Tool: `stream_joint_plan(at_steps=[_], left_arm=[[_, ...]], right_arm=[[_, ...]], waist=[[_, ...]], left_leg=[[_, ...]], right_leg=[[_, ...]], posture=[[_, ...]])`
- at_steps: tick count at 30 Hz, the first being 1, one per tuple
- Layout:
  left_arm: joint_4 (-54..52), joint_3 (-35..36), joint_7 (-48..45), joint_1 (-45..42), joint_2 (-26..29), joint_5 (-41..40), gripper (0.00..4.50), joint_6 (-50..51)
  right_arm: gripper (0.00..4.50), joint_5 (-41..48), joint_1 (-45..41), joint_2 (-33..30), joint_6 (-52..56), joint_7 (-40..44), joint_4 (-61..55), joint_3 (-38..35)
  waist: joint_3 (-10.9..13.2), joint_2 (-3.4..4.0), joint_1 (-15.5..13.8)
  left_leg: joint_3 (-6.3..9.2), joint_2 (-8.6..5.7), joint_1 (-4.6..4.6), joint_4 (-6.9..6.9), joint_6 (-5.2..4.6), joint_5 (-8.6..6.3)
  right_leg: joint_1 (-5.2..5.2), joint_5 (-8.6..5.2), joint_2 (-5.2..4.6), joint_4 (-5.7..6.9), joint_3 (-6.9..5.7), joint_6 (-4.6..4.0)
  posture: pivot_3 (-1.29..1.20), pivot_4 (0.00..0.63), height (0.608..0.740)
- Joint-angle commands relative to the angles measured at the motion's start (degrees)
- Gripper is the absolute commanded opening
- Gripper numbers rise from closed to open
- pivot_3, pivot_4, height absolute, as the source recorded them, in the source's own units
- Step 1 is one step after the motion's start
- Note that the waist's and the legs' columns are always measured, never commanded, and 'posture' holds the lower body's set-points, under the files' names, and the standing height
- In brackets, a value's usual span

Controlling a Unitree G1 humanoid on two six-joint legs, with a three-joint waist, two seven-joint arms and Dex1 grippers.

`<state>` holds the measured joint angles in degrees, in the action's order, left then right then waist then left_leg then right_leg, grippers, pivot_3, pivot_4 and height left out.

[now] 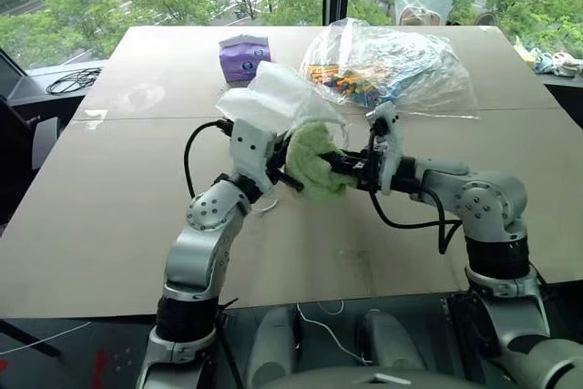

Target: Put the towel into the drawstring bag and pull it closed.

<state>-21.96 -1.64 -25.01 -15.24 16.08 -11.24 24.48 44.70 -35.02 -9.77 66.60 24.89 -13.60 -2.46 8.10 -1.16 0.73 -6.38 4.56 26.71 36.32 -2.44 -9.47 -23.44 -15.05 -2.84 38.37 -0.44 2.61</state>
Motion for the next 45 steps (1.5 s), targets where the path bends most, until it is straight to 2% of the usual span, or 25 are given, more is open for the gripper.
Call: stream_joint_plan(at_steps=[1,6,9,12,16,20,22,26,30,35,43,45], left_arm=[[-2.96,-2.3,-2.65,-0.42,0.38,-1.83,0.06,-0.77],[-4.31,-2.51,-3.79,-0.69,-0.2,-4.64,0.06,1.4],[-4.95,-2.62,-4.22,-0.66,0.38,-5.1,0.06,1.59],[-5.12,-2.16,-3.94,-0.61,0.66,-5.0,0.06,1.03],[-4.1,-1.05,-3.05,-0.96,1.3,-3.86,0.06,-0.45],[-2.98,-0.58,-2.85,-0.89,2.3,-2.62,0.06,-2.86],[-3.07,-1.29,-4.12,-0.48,2.71,-2.93,0.06,-4.1],[-5.03,-3.28,-7.47,1.37,3.23,-5.3,0.06,-3.23],[-5.37,-3.82,-8.55,2.7,3.72,-5.96,0.06,-3.12],[-4.6,-3.73,-8.4,1.58,4.05,-5.82,0.06,-3.14],[-0.97,-2.77,-5.34,-1.18,3.79,-3.19,0.06,-5.11],[-0.4,-2.84,-5.19,-1.36,3.83,-3.11,0.06,-4.97]], right_arm=[[0.0,5.71,-1.4,5.21,1.0,-4.47,-0.03,-5.74],[0.0,10.99,-2.65,12.58,0.24,-11.94,5.88,-13.62],[0.0,11.78,-3.12,13.61,0.18,-14.21,9.06,-15.59],[0.0,7.67,-1.05,9.97,0.64,-11.95,8.45,-10.07],[0.0,4.5,3.32,2.42,0.68,-4.9,4.64,-0.67],[0.0,4.51,5.77,-2.82,-0.23,1.03,1.51,3.16],[0.0,4.35,5.94,-3.45,-0.94,2.22,1.11,3.96],[0.0,7.27,3.91,2.94,-2.61,-1.74,3.69,-1.25],[0.0,14.76,0.51,11.06,-4.1,-10.05,8.81,-11.7],[0.0,29.75,-3.63,18.51,-8.76,-21.61,12.68,-23.02],[0.0,38.07,-1.09,18.4,-10.43,-24.56,10.06,-20.8],[0.0,44.13,-1.31,19.99,-12.6,-26.72,9.68,-21.64]], waist=[[0.0,0.0,0.02],[0.01,0.02,0.05],[0.02,0.04,0.04],[0.03,0.05,0.08],[0.03,0.06,0.1],[0.06,0.1,0.28],[0.06,0.1,0.24],[0.06,0.1,0.25],[0.07,0.12,0.11],[0.09,0.14,0.07],[0.16,0.26,0.35],[0.19,0.29,0.33]], left_leg=[[0.0,0.0,0.01,0.0,0.0,0.0],[0.0,0.01,0.0,-0.01,0.0,0.0],[0.0,0.0,0.01,-0.01,0.0,0.0],[-0.01,0.0,0.01,-0.01,0.0,0.0],[-0.01,0.0,0.01,-0.02,0.0,0.0],[-0.01,0.01,0.02,-0.04,0.0,0.0],[-0.02,0.01,0.02,-0.04,0.0,0.0],[-0.01,0.02,0.02,-0.04,0.0,-0.01],[-0.02,0.04,0.03,-0.05,0.01,-0.01],[-0.03,0.04,0.04,-0.05,0.01,-0.01],[0.0,0.02,0.07,-0.08,-0.01,0.0],[0.0,0.03,0.07,-0.09,-0.01,0.0]], right_leg=[[0.0,0.0,0.0,0.0,0.0,0.0],[0.0,0.0,0.0,0.01,0.0,0.0],[0.0,0.0,0.0,0.02,-0.01,0.0],[-0.01,0.0,-0.01,0.01,-0.01,0.0],[-0.02,-0.01,-0.02,0.0,0.0,-0.01],[-0.05,-0.01,-0.01,0.0,0.02,-0.02],[-0.06,-0.01,-0.01,0.0,0.04,-0.01],[-0.06,-0.01,-0.01,0.0,0.03,-0.02],[-0.07,-0.01,0.0,0.0,0.02,-0.01],[-0.06,-0.01,-0.03,-0.01,0.0,-0.01],[-0.07,-0.01,0.01,-0.04,0.0,-0.01],[-0.07,-0.01,0.01,-0.04,0.0,-0.01]], posture=[[0.0,0.15,0.74],[0.0,0.15,0.74],[0.0,0.15,0.74],[0.0,0.15,0.74],[0.0,0.15,0.74],[0.0,0.15,0.74],[0.0,0.15,0.74],[0.0,0.15,0.74],[0.0,0.15,0.74],[0.0,0.15,0.74],[0.0,0.15,0.74],[0.0,0.15,0.74]])
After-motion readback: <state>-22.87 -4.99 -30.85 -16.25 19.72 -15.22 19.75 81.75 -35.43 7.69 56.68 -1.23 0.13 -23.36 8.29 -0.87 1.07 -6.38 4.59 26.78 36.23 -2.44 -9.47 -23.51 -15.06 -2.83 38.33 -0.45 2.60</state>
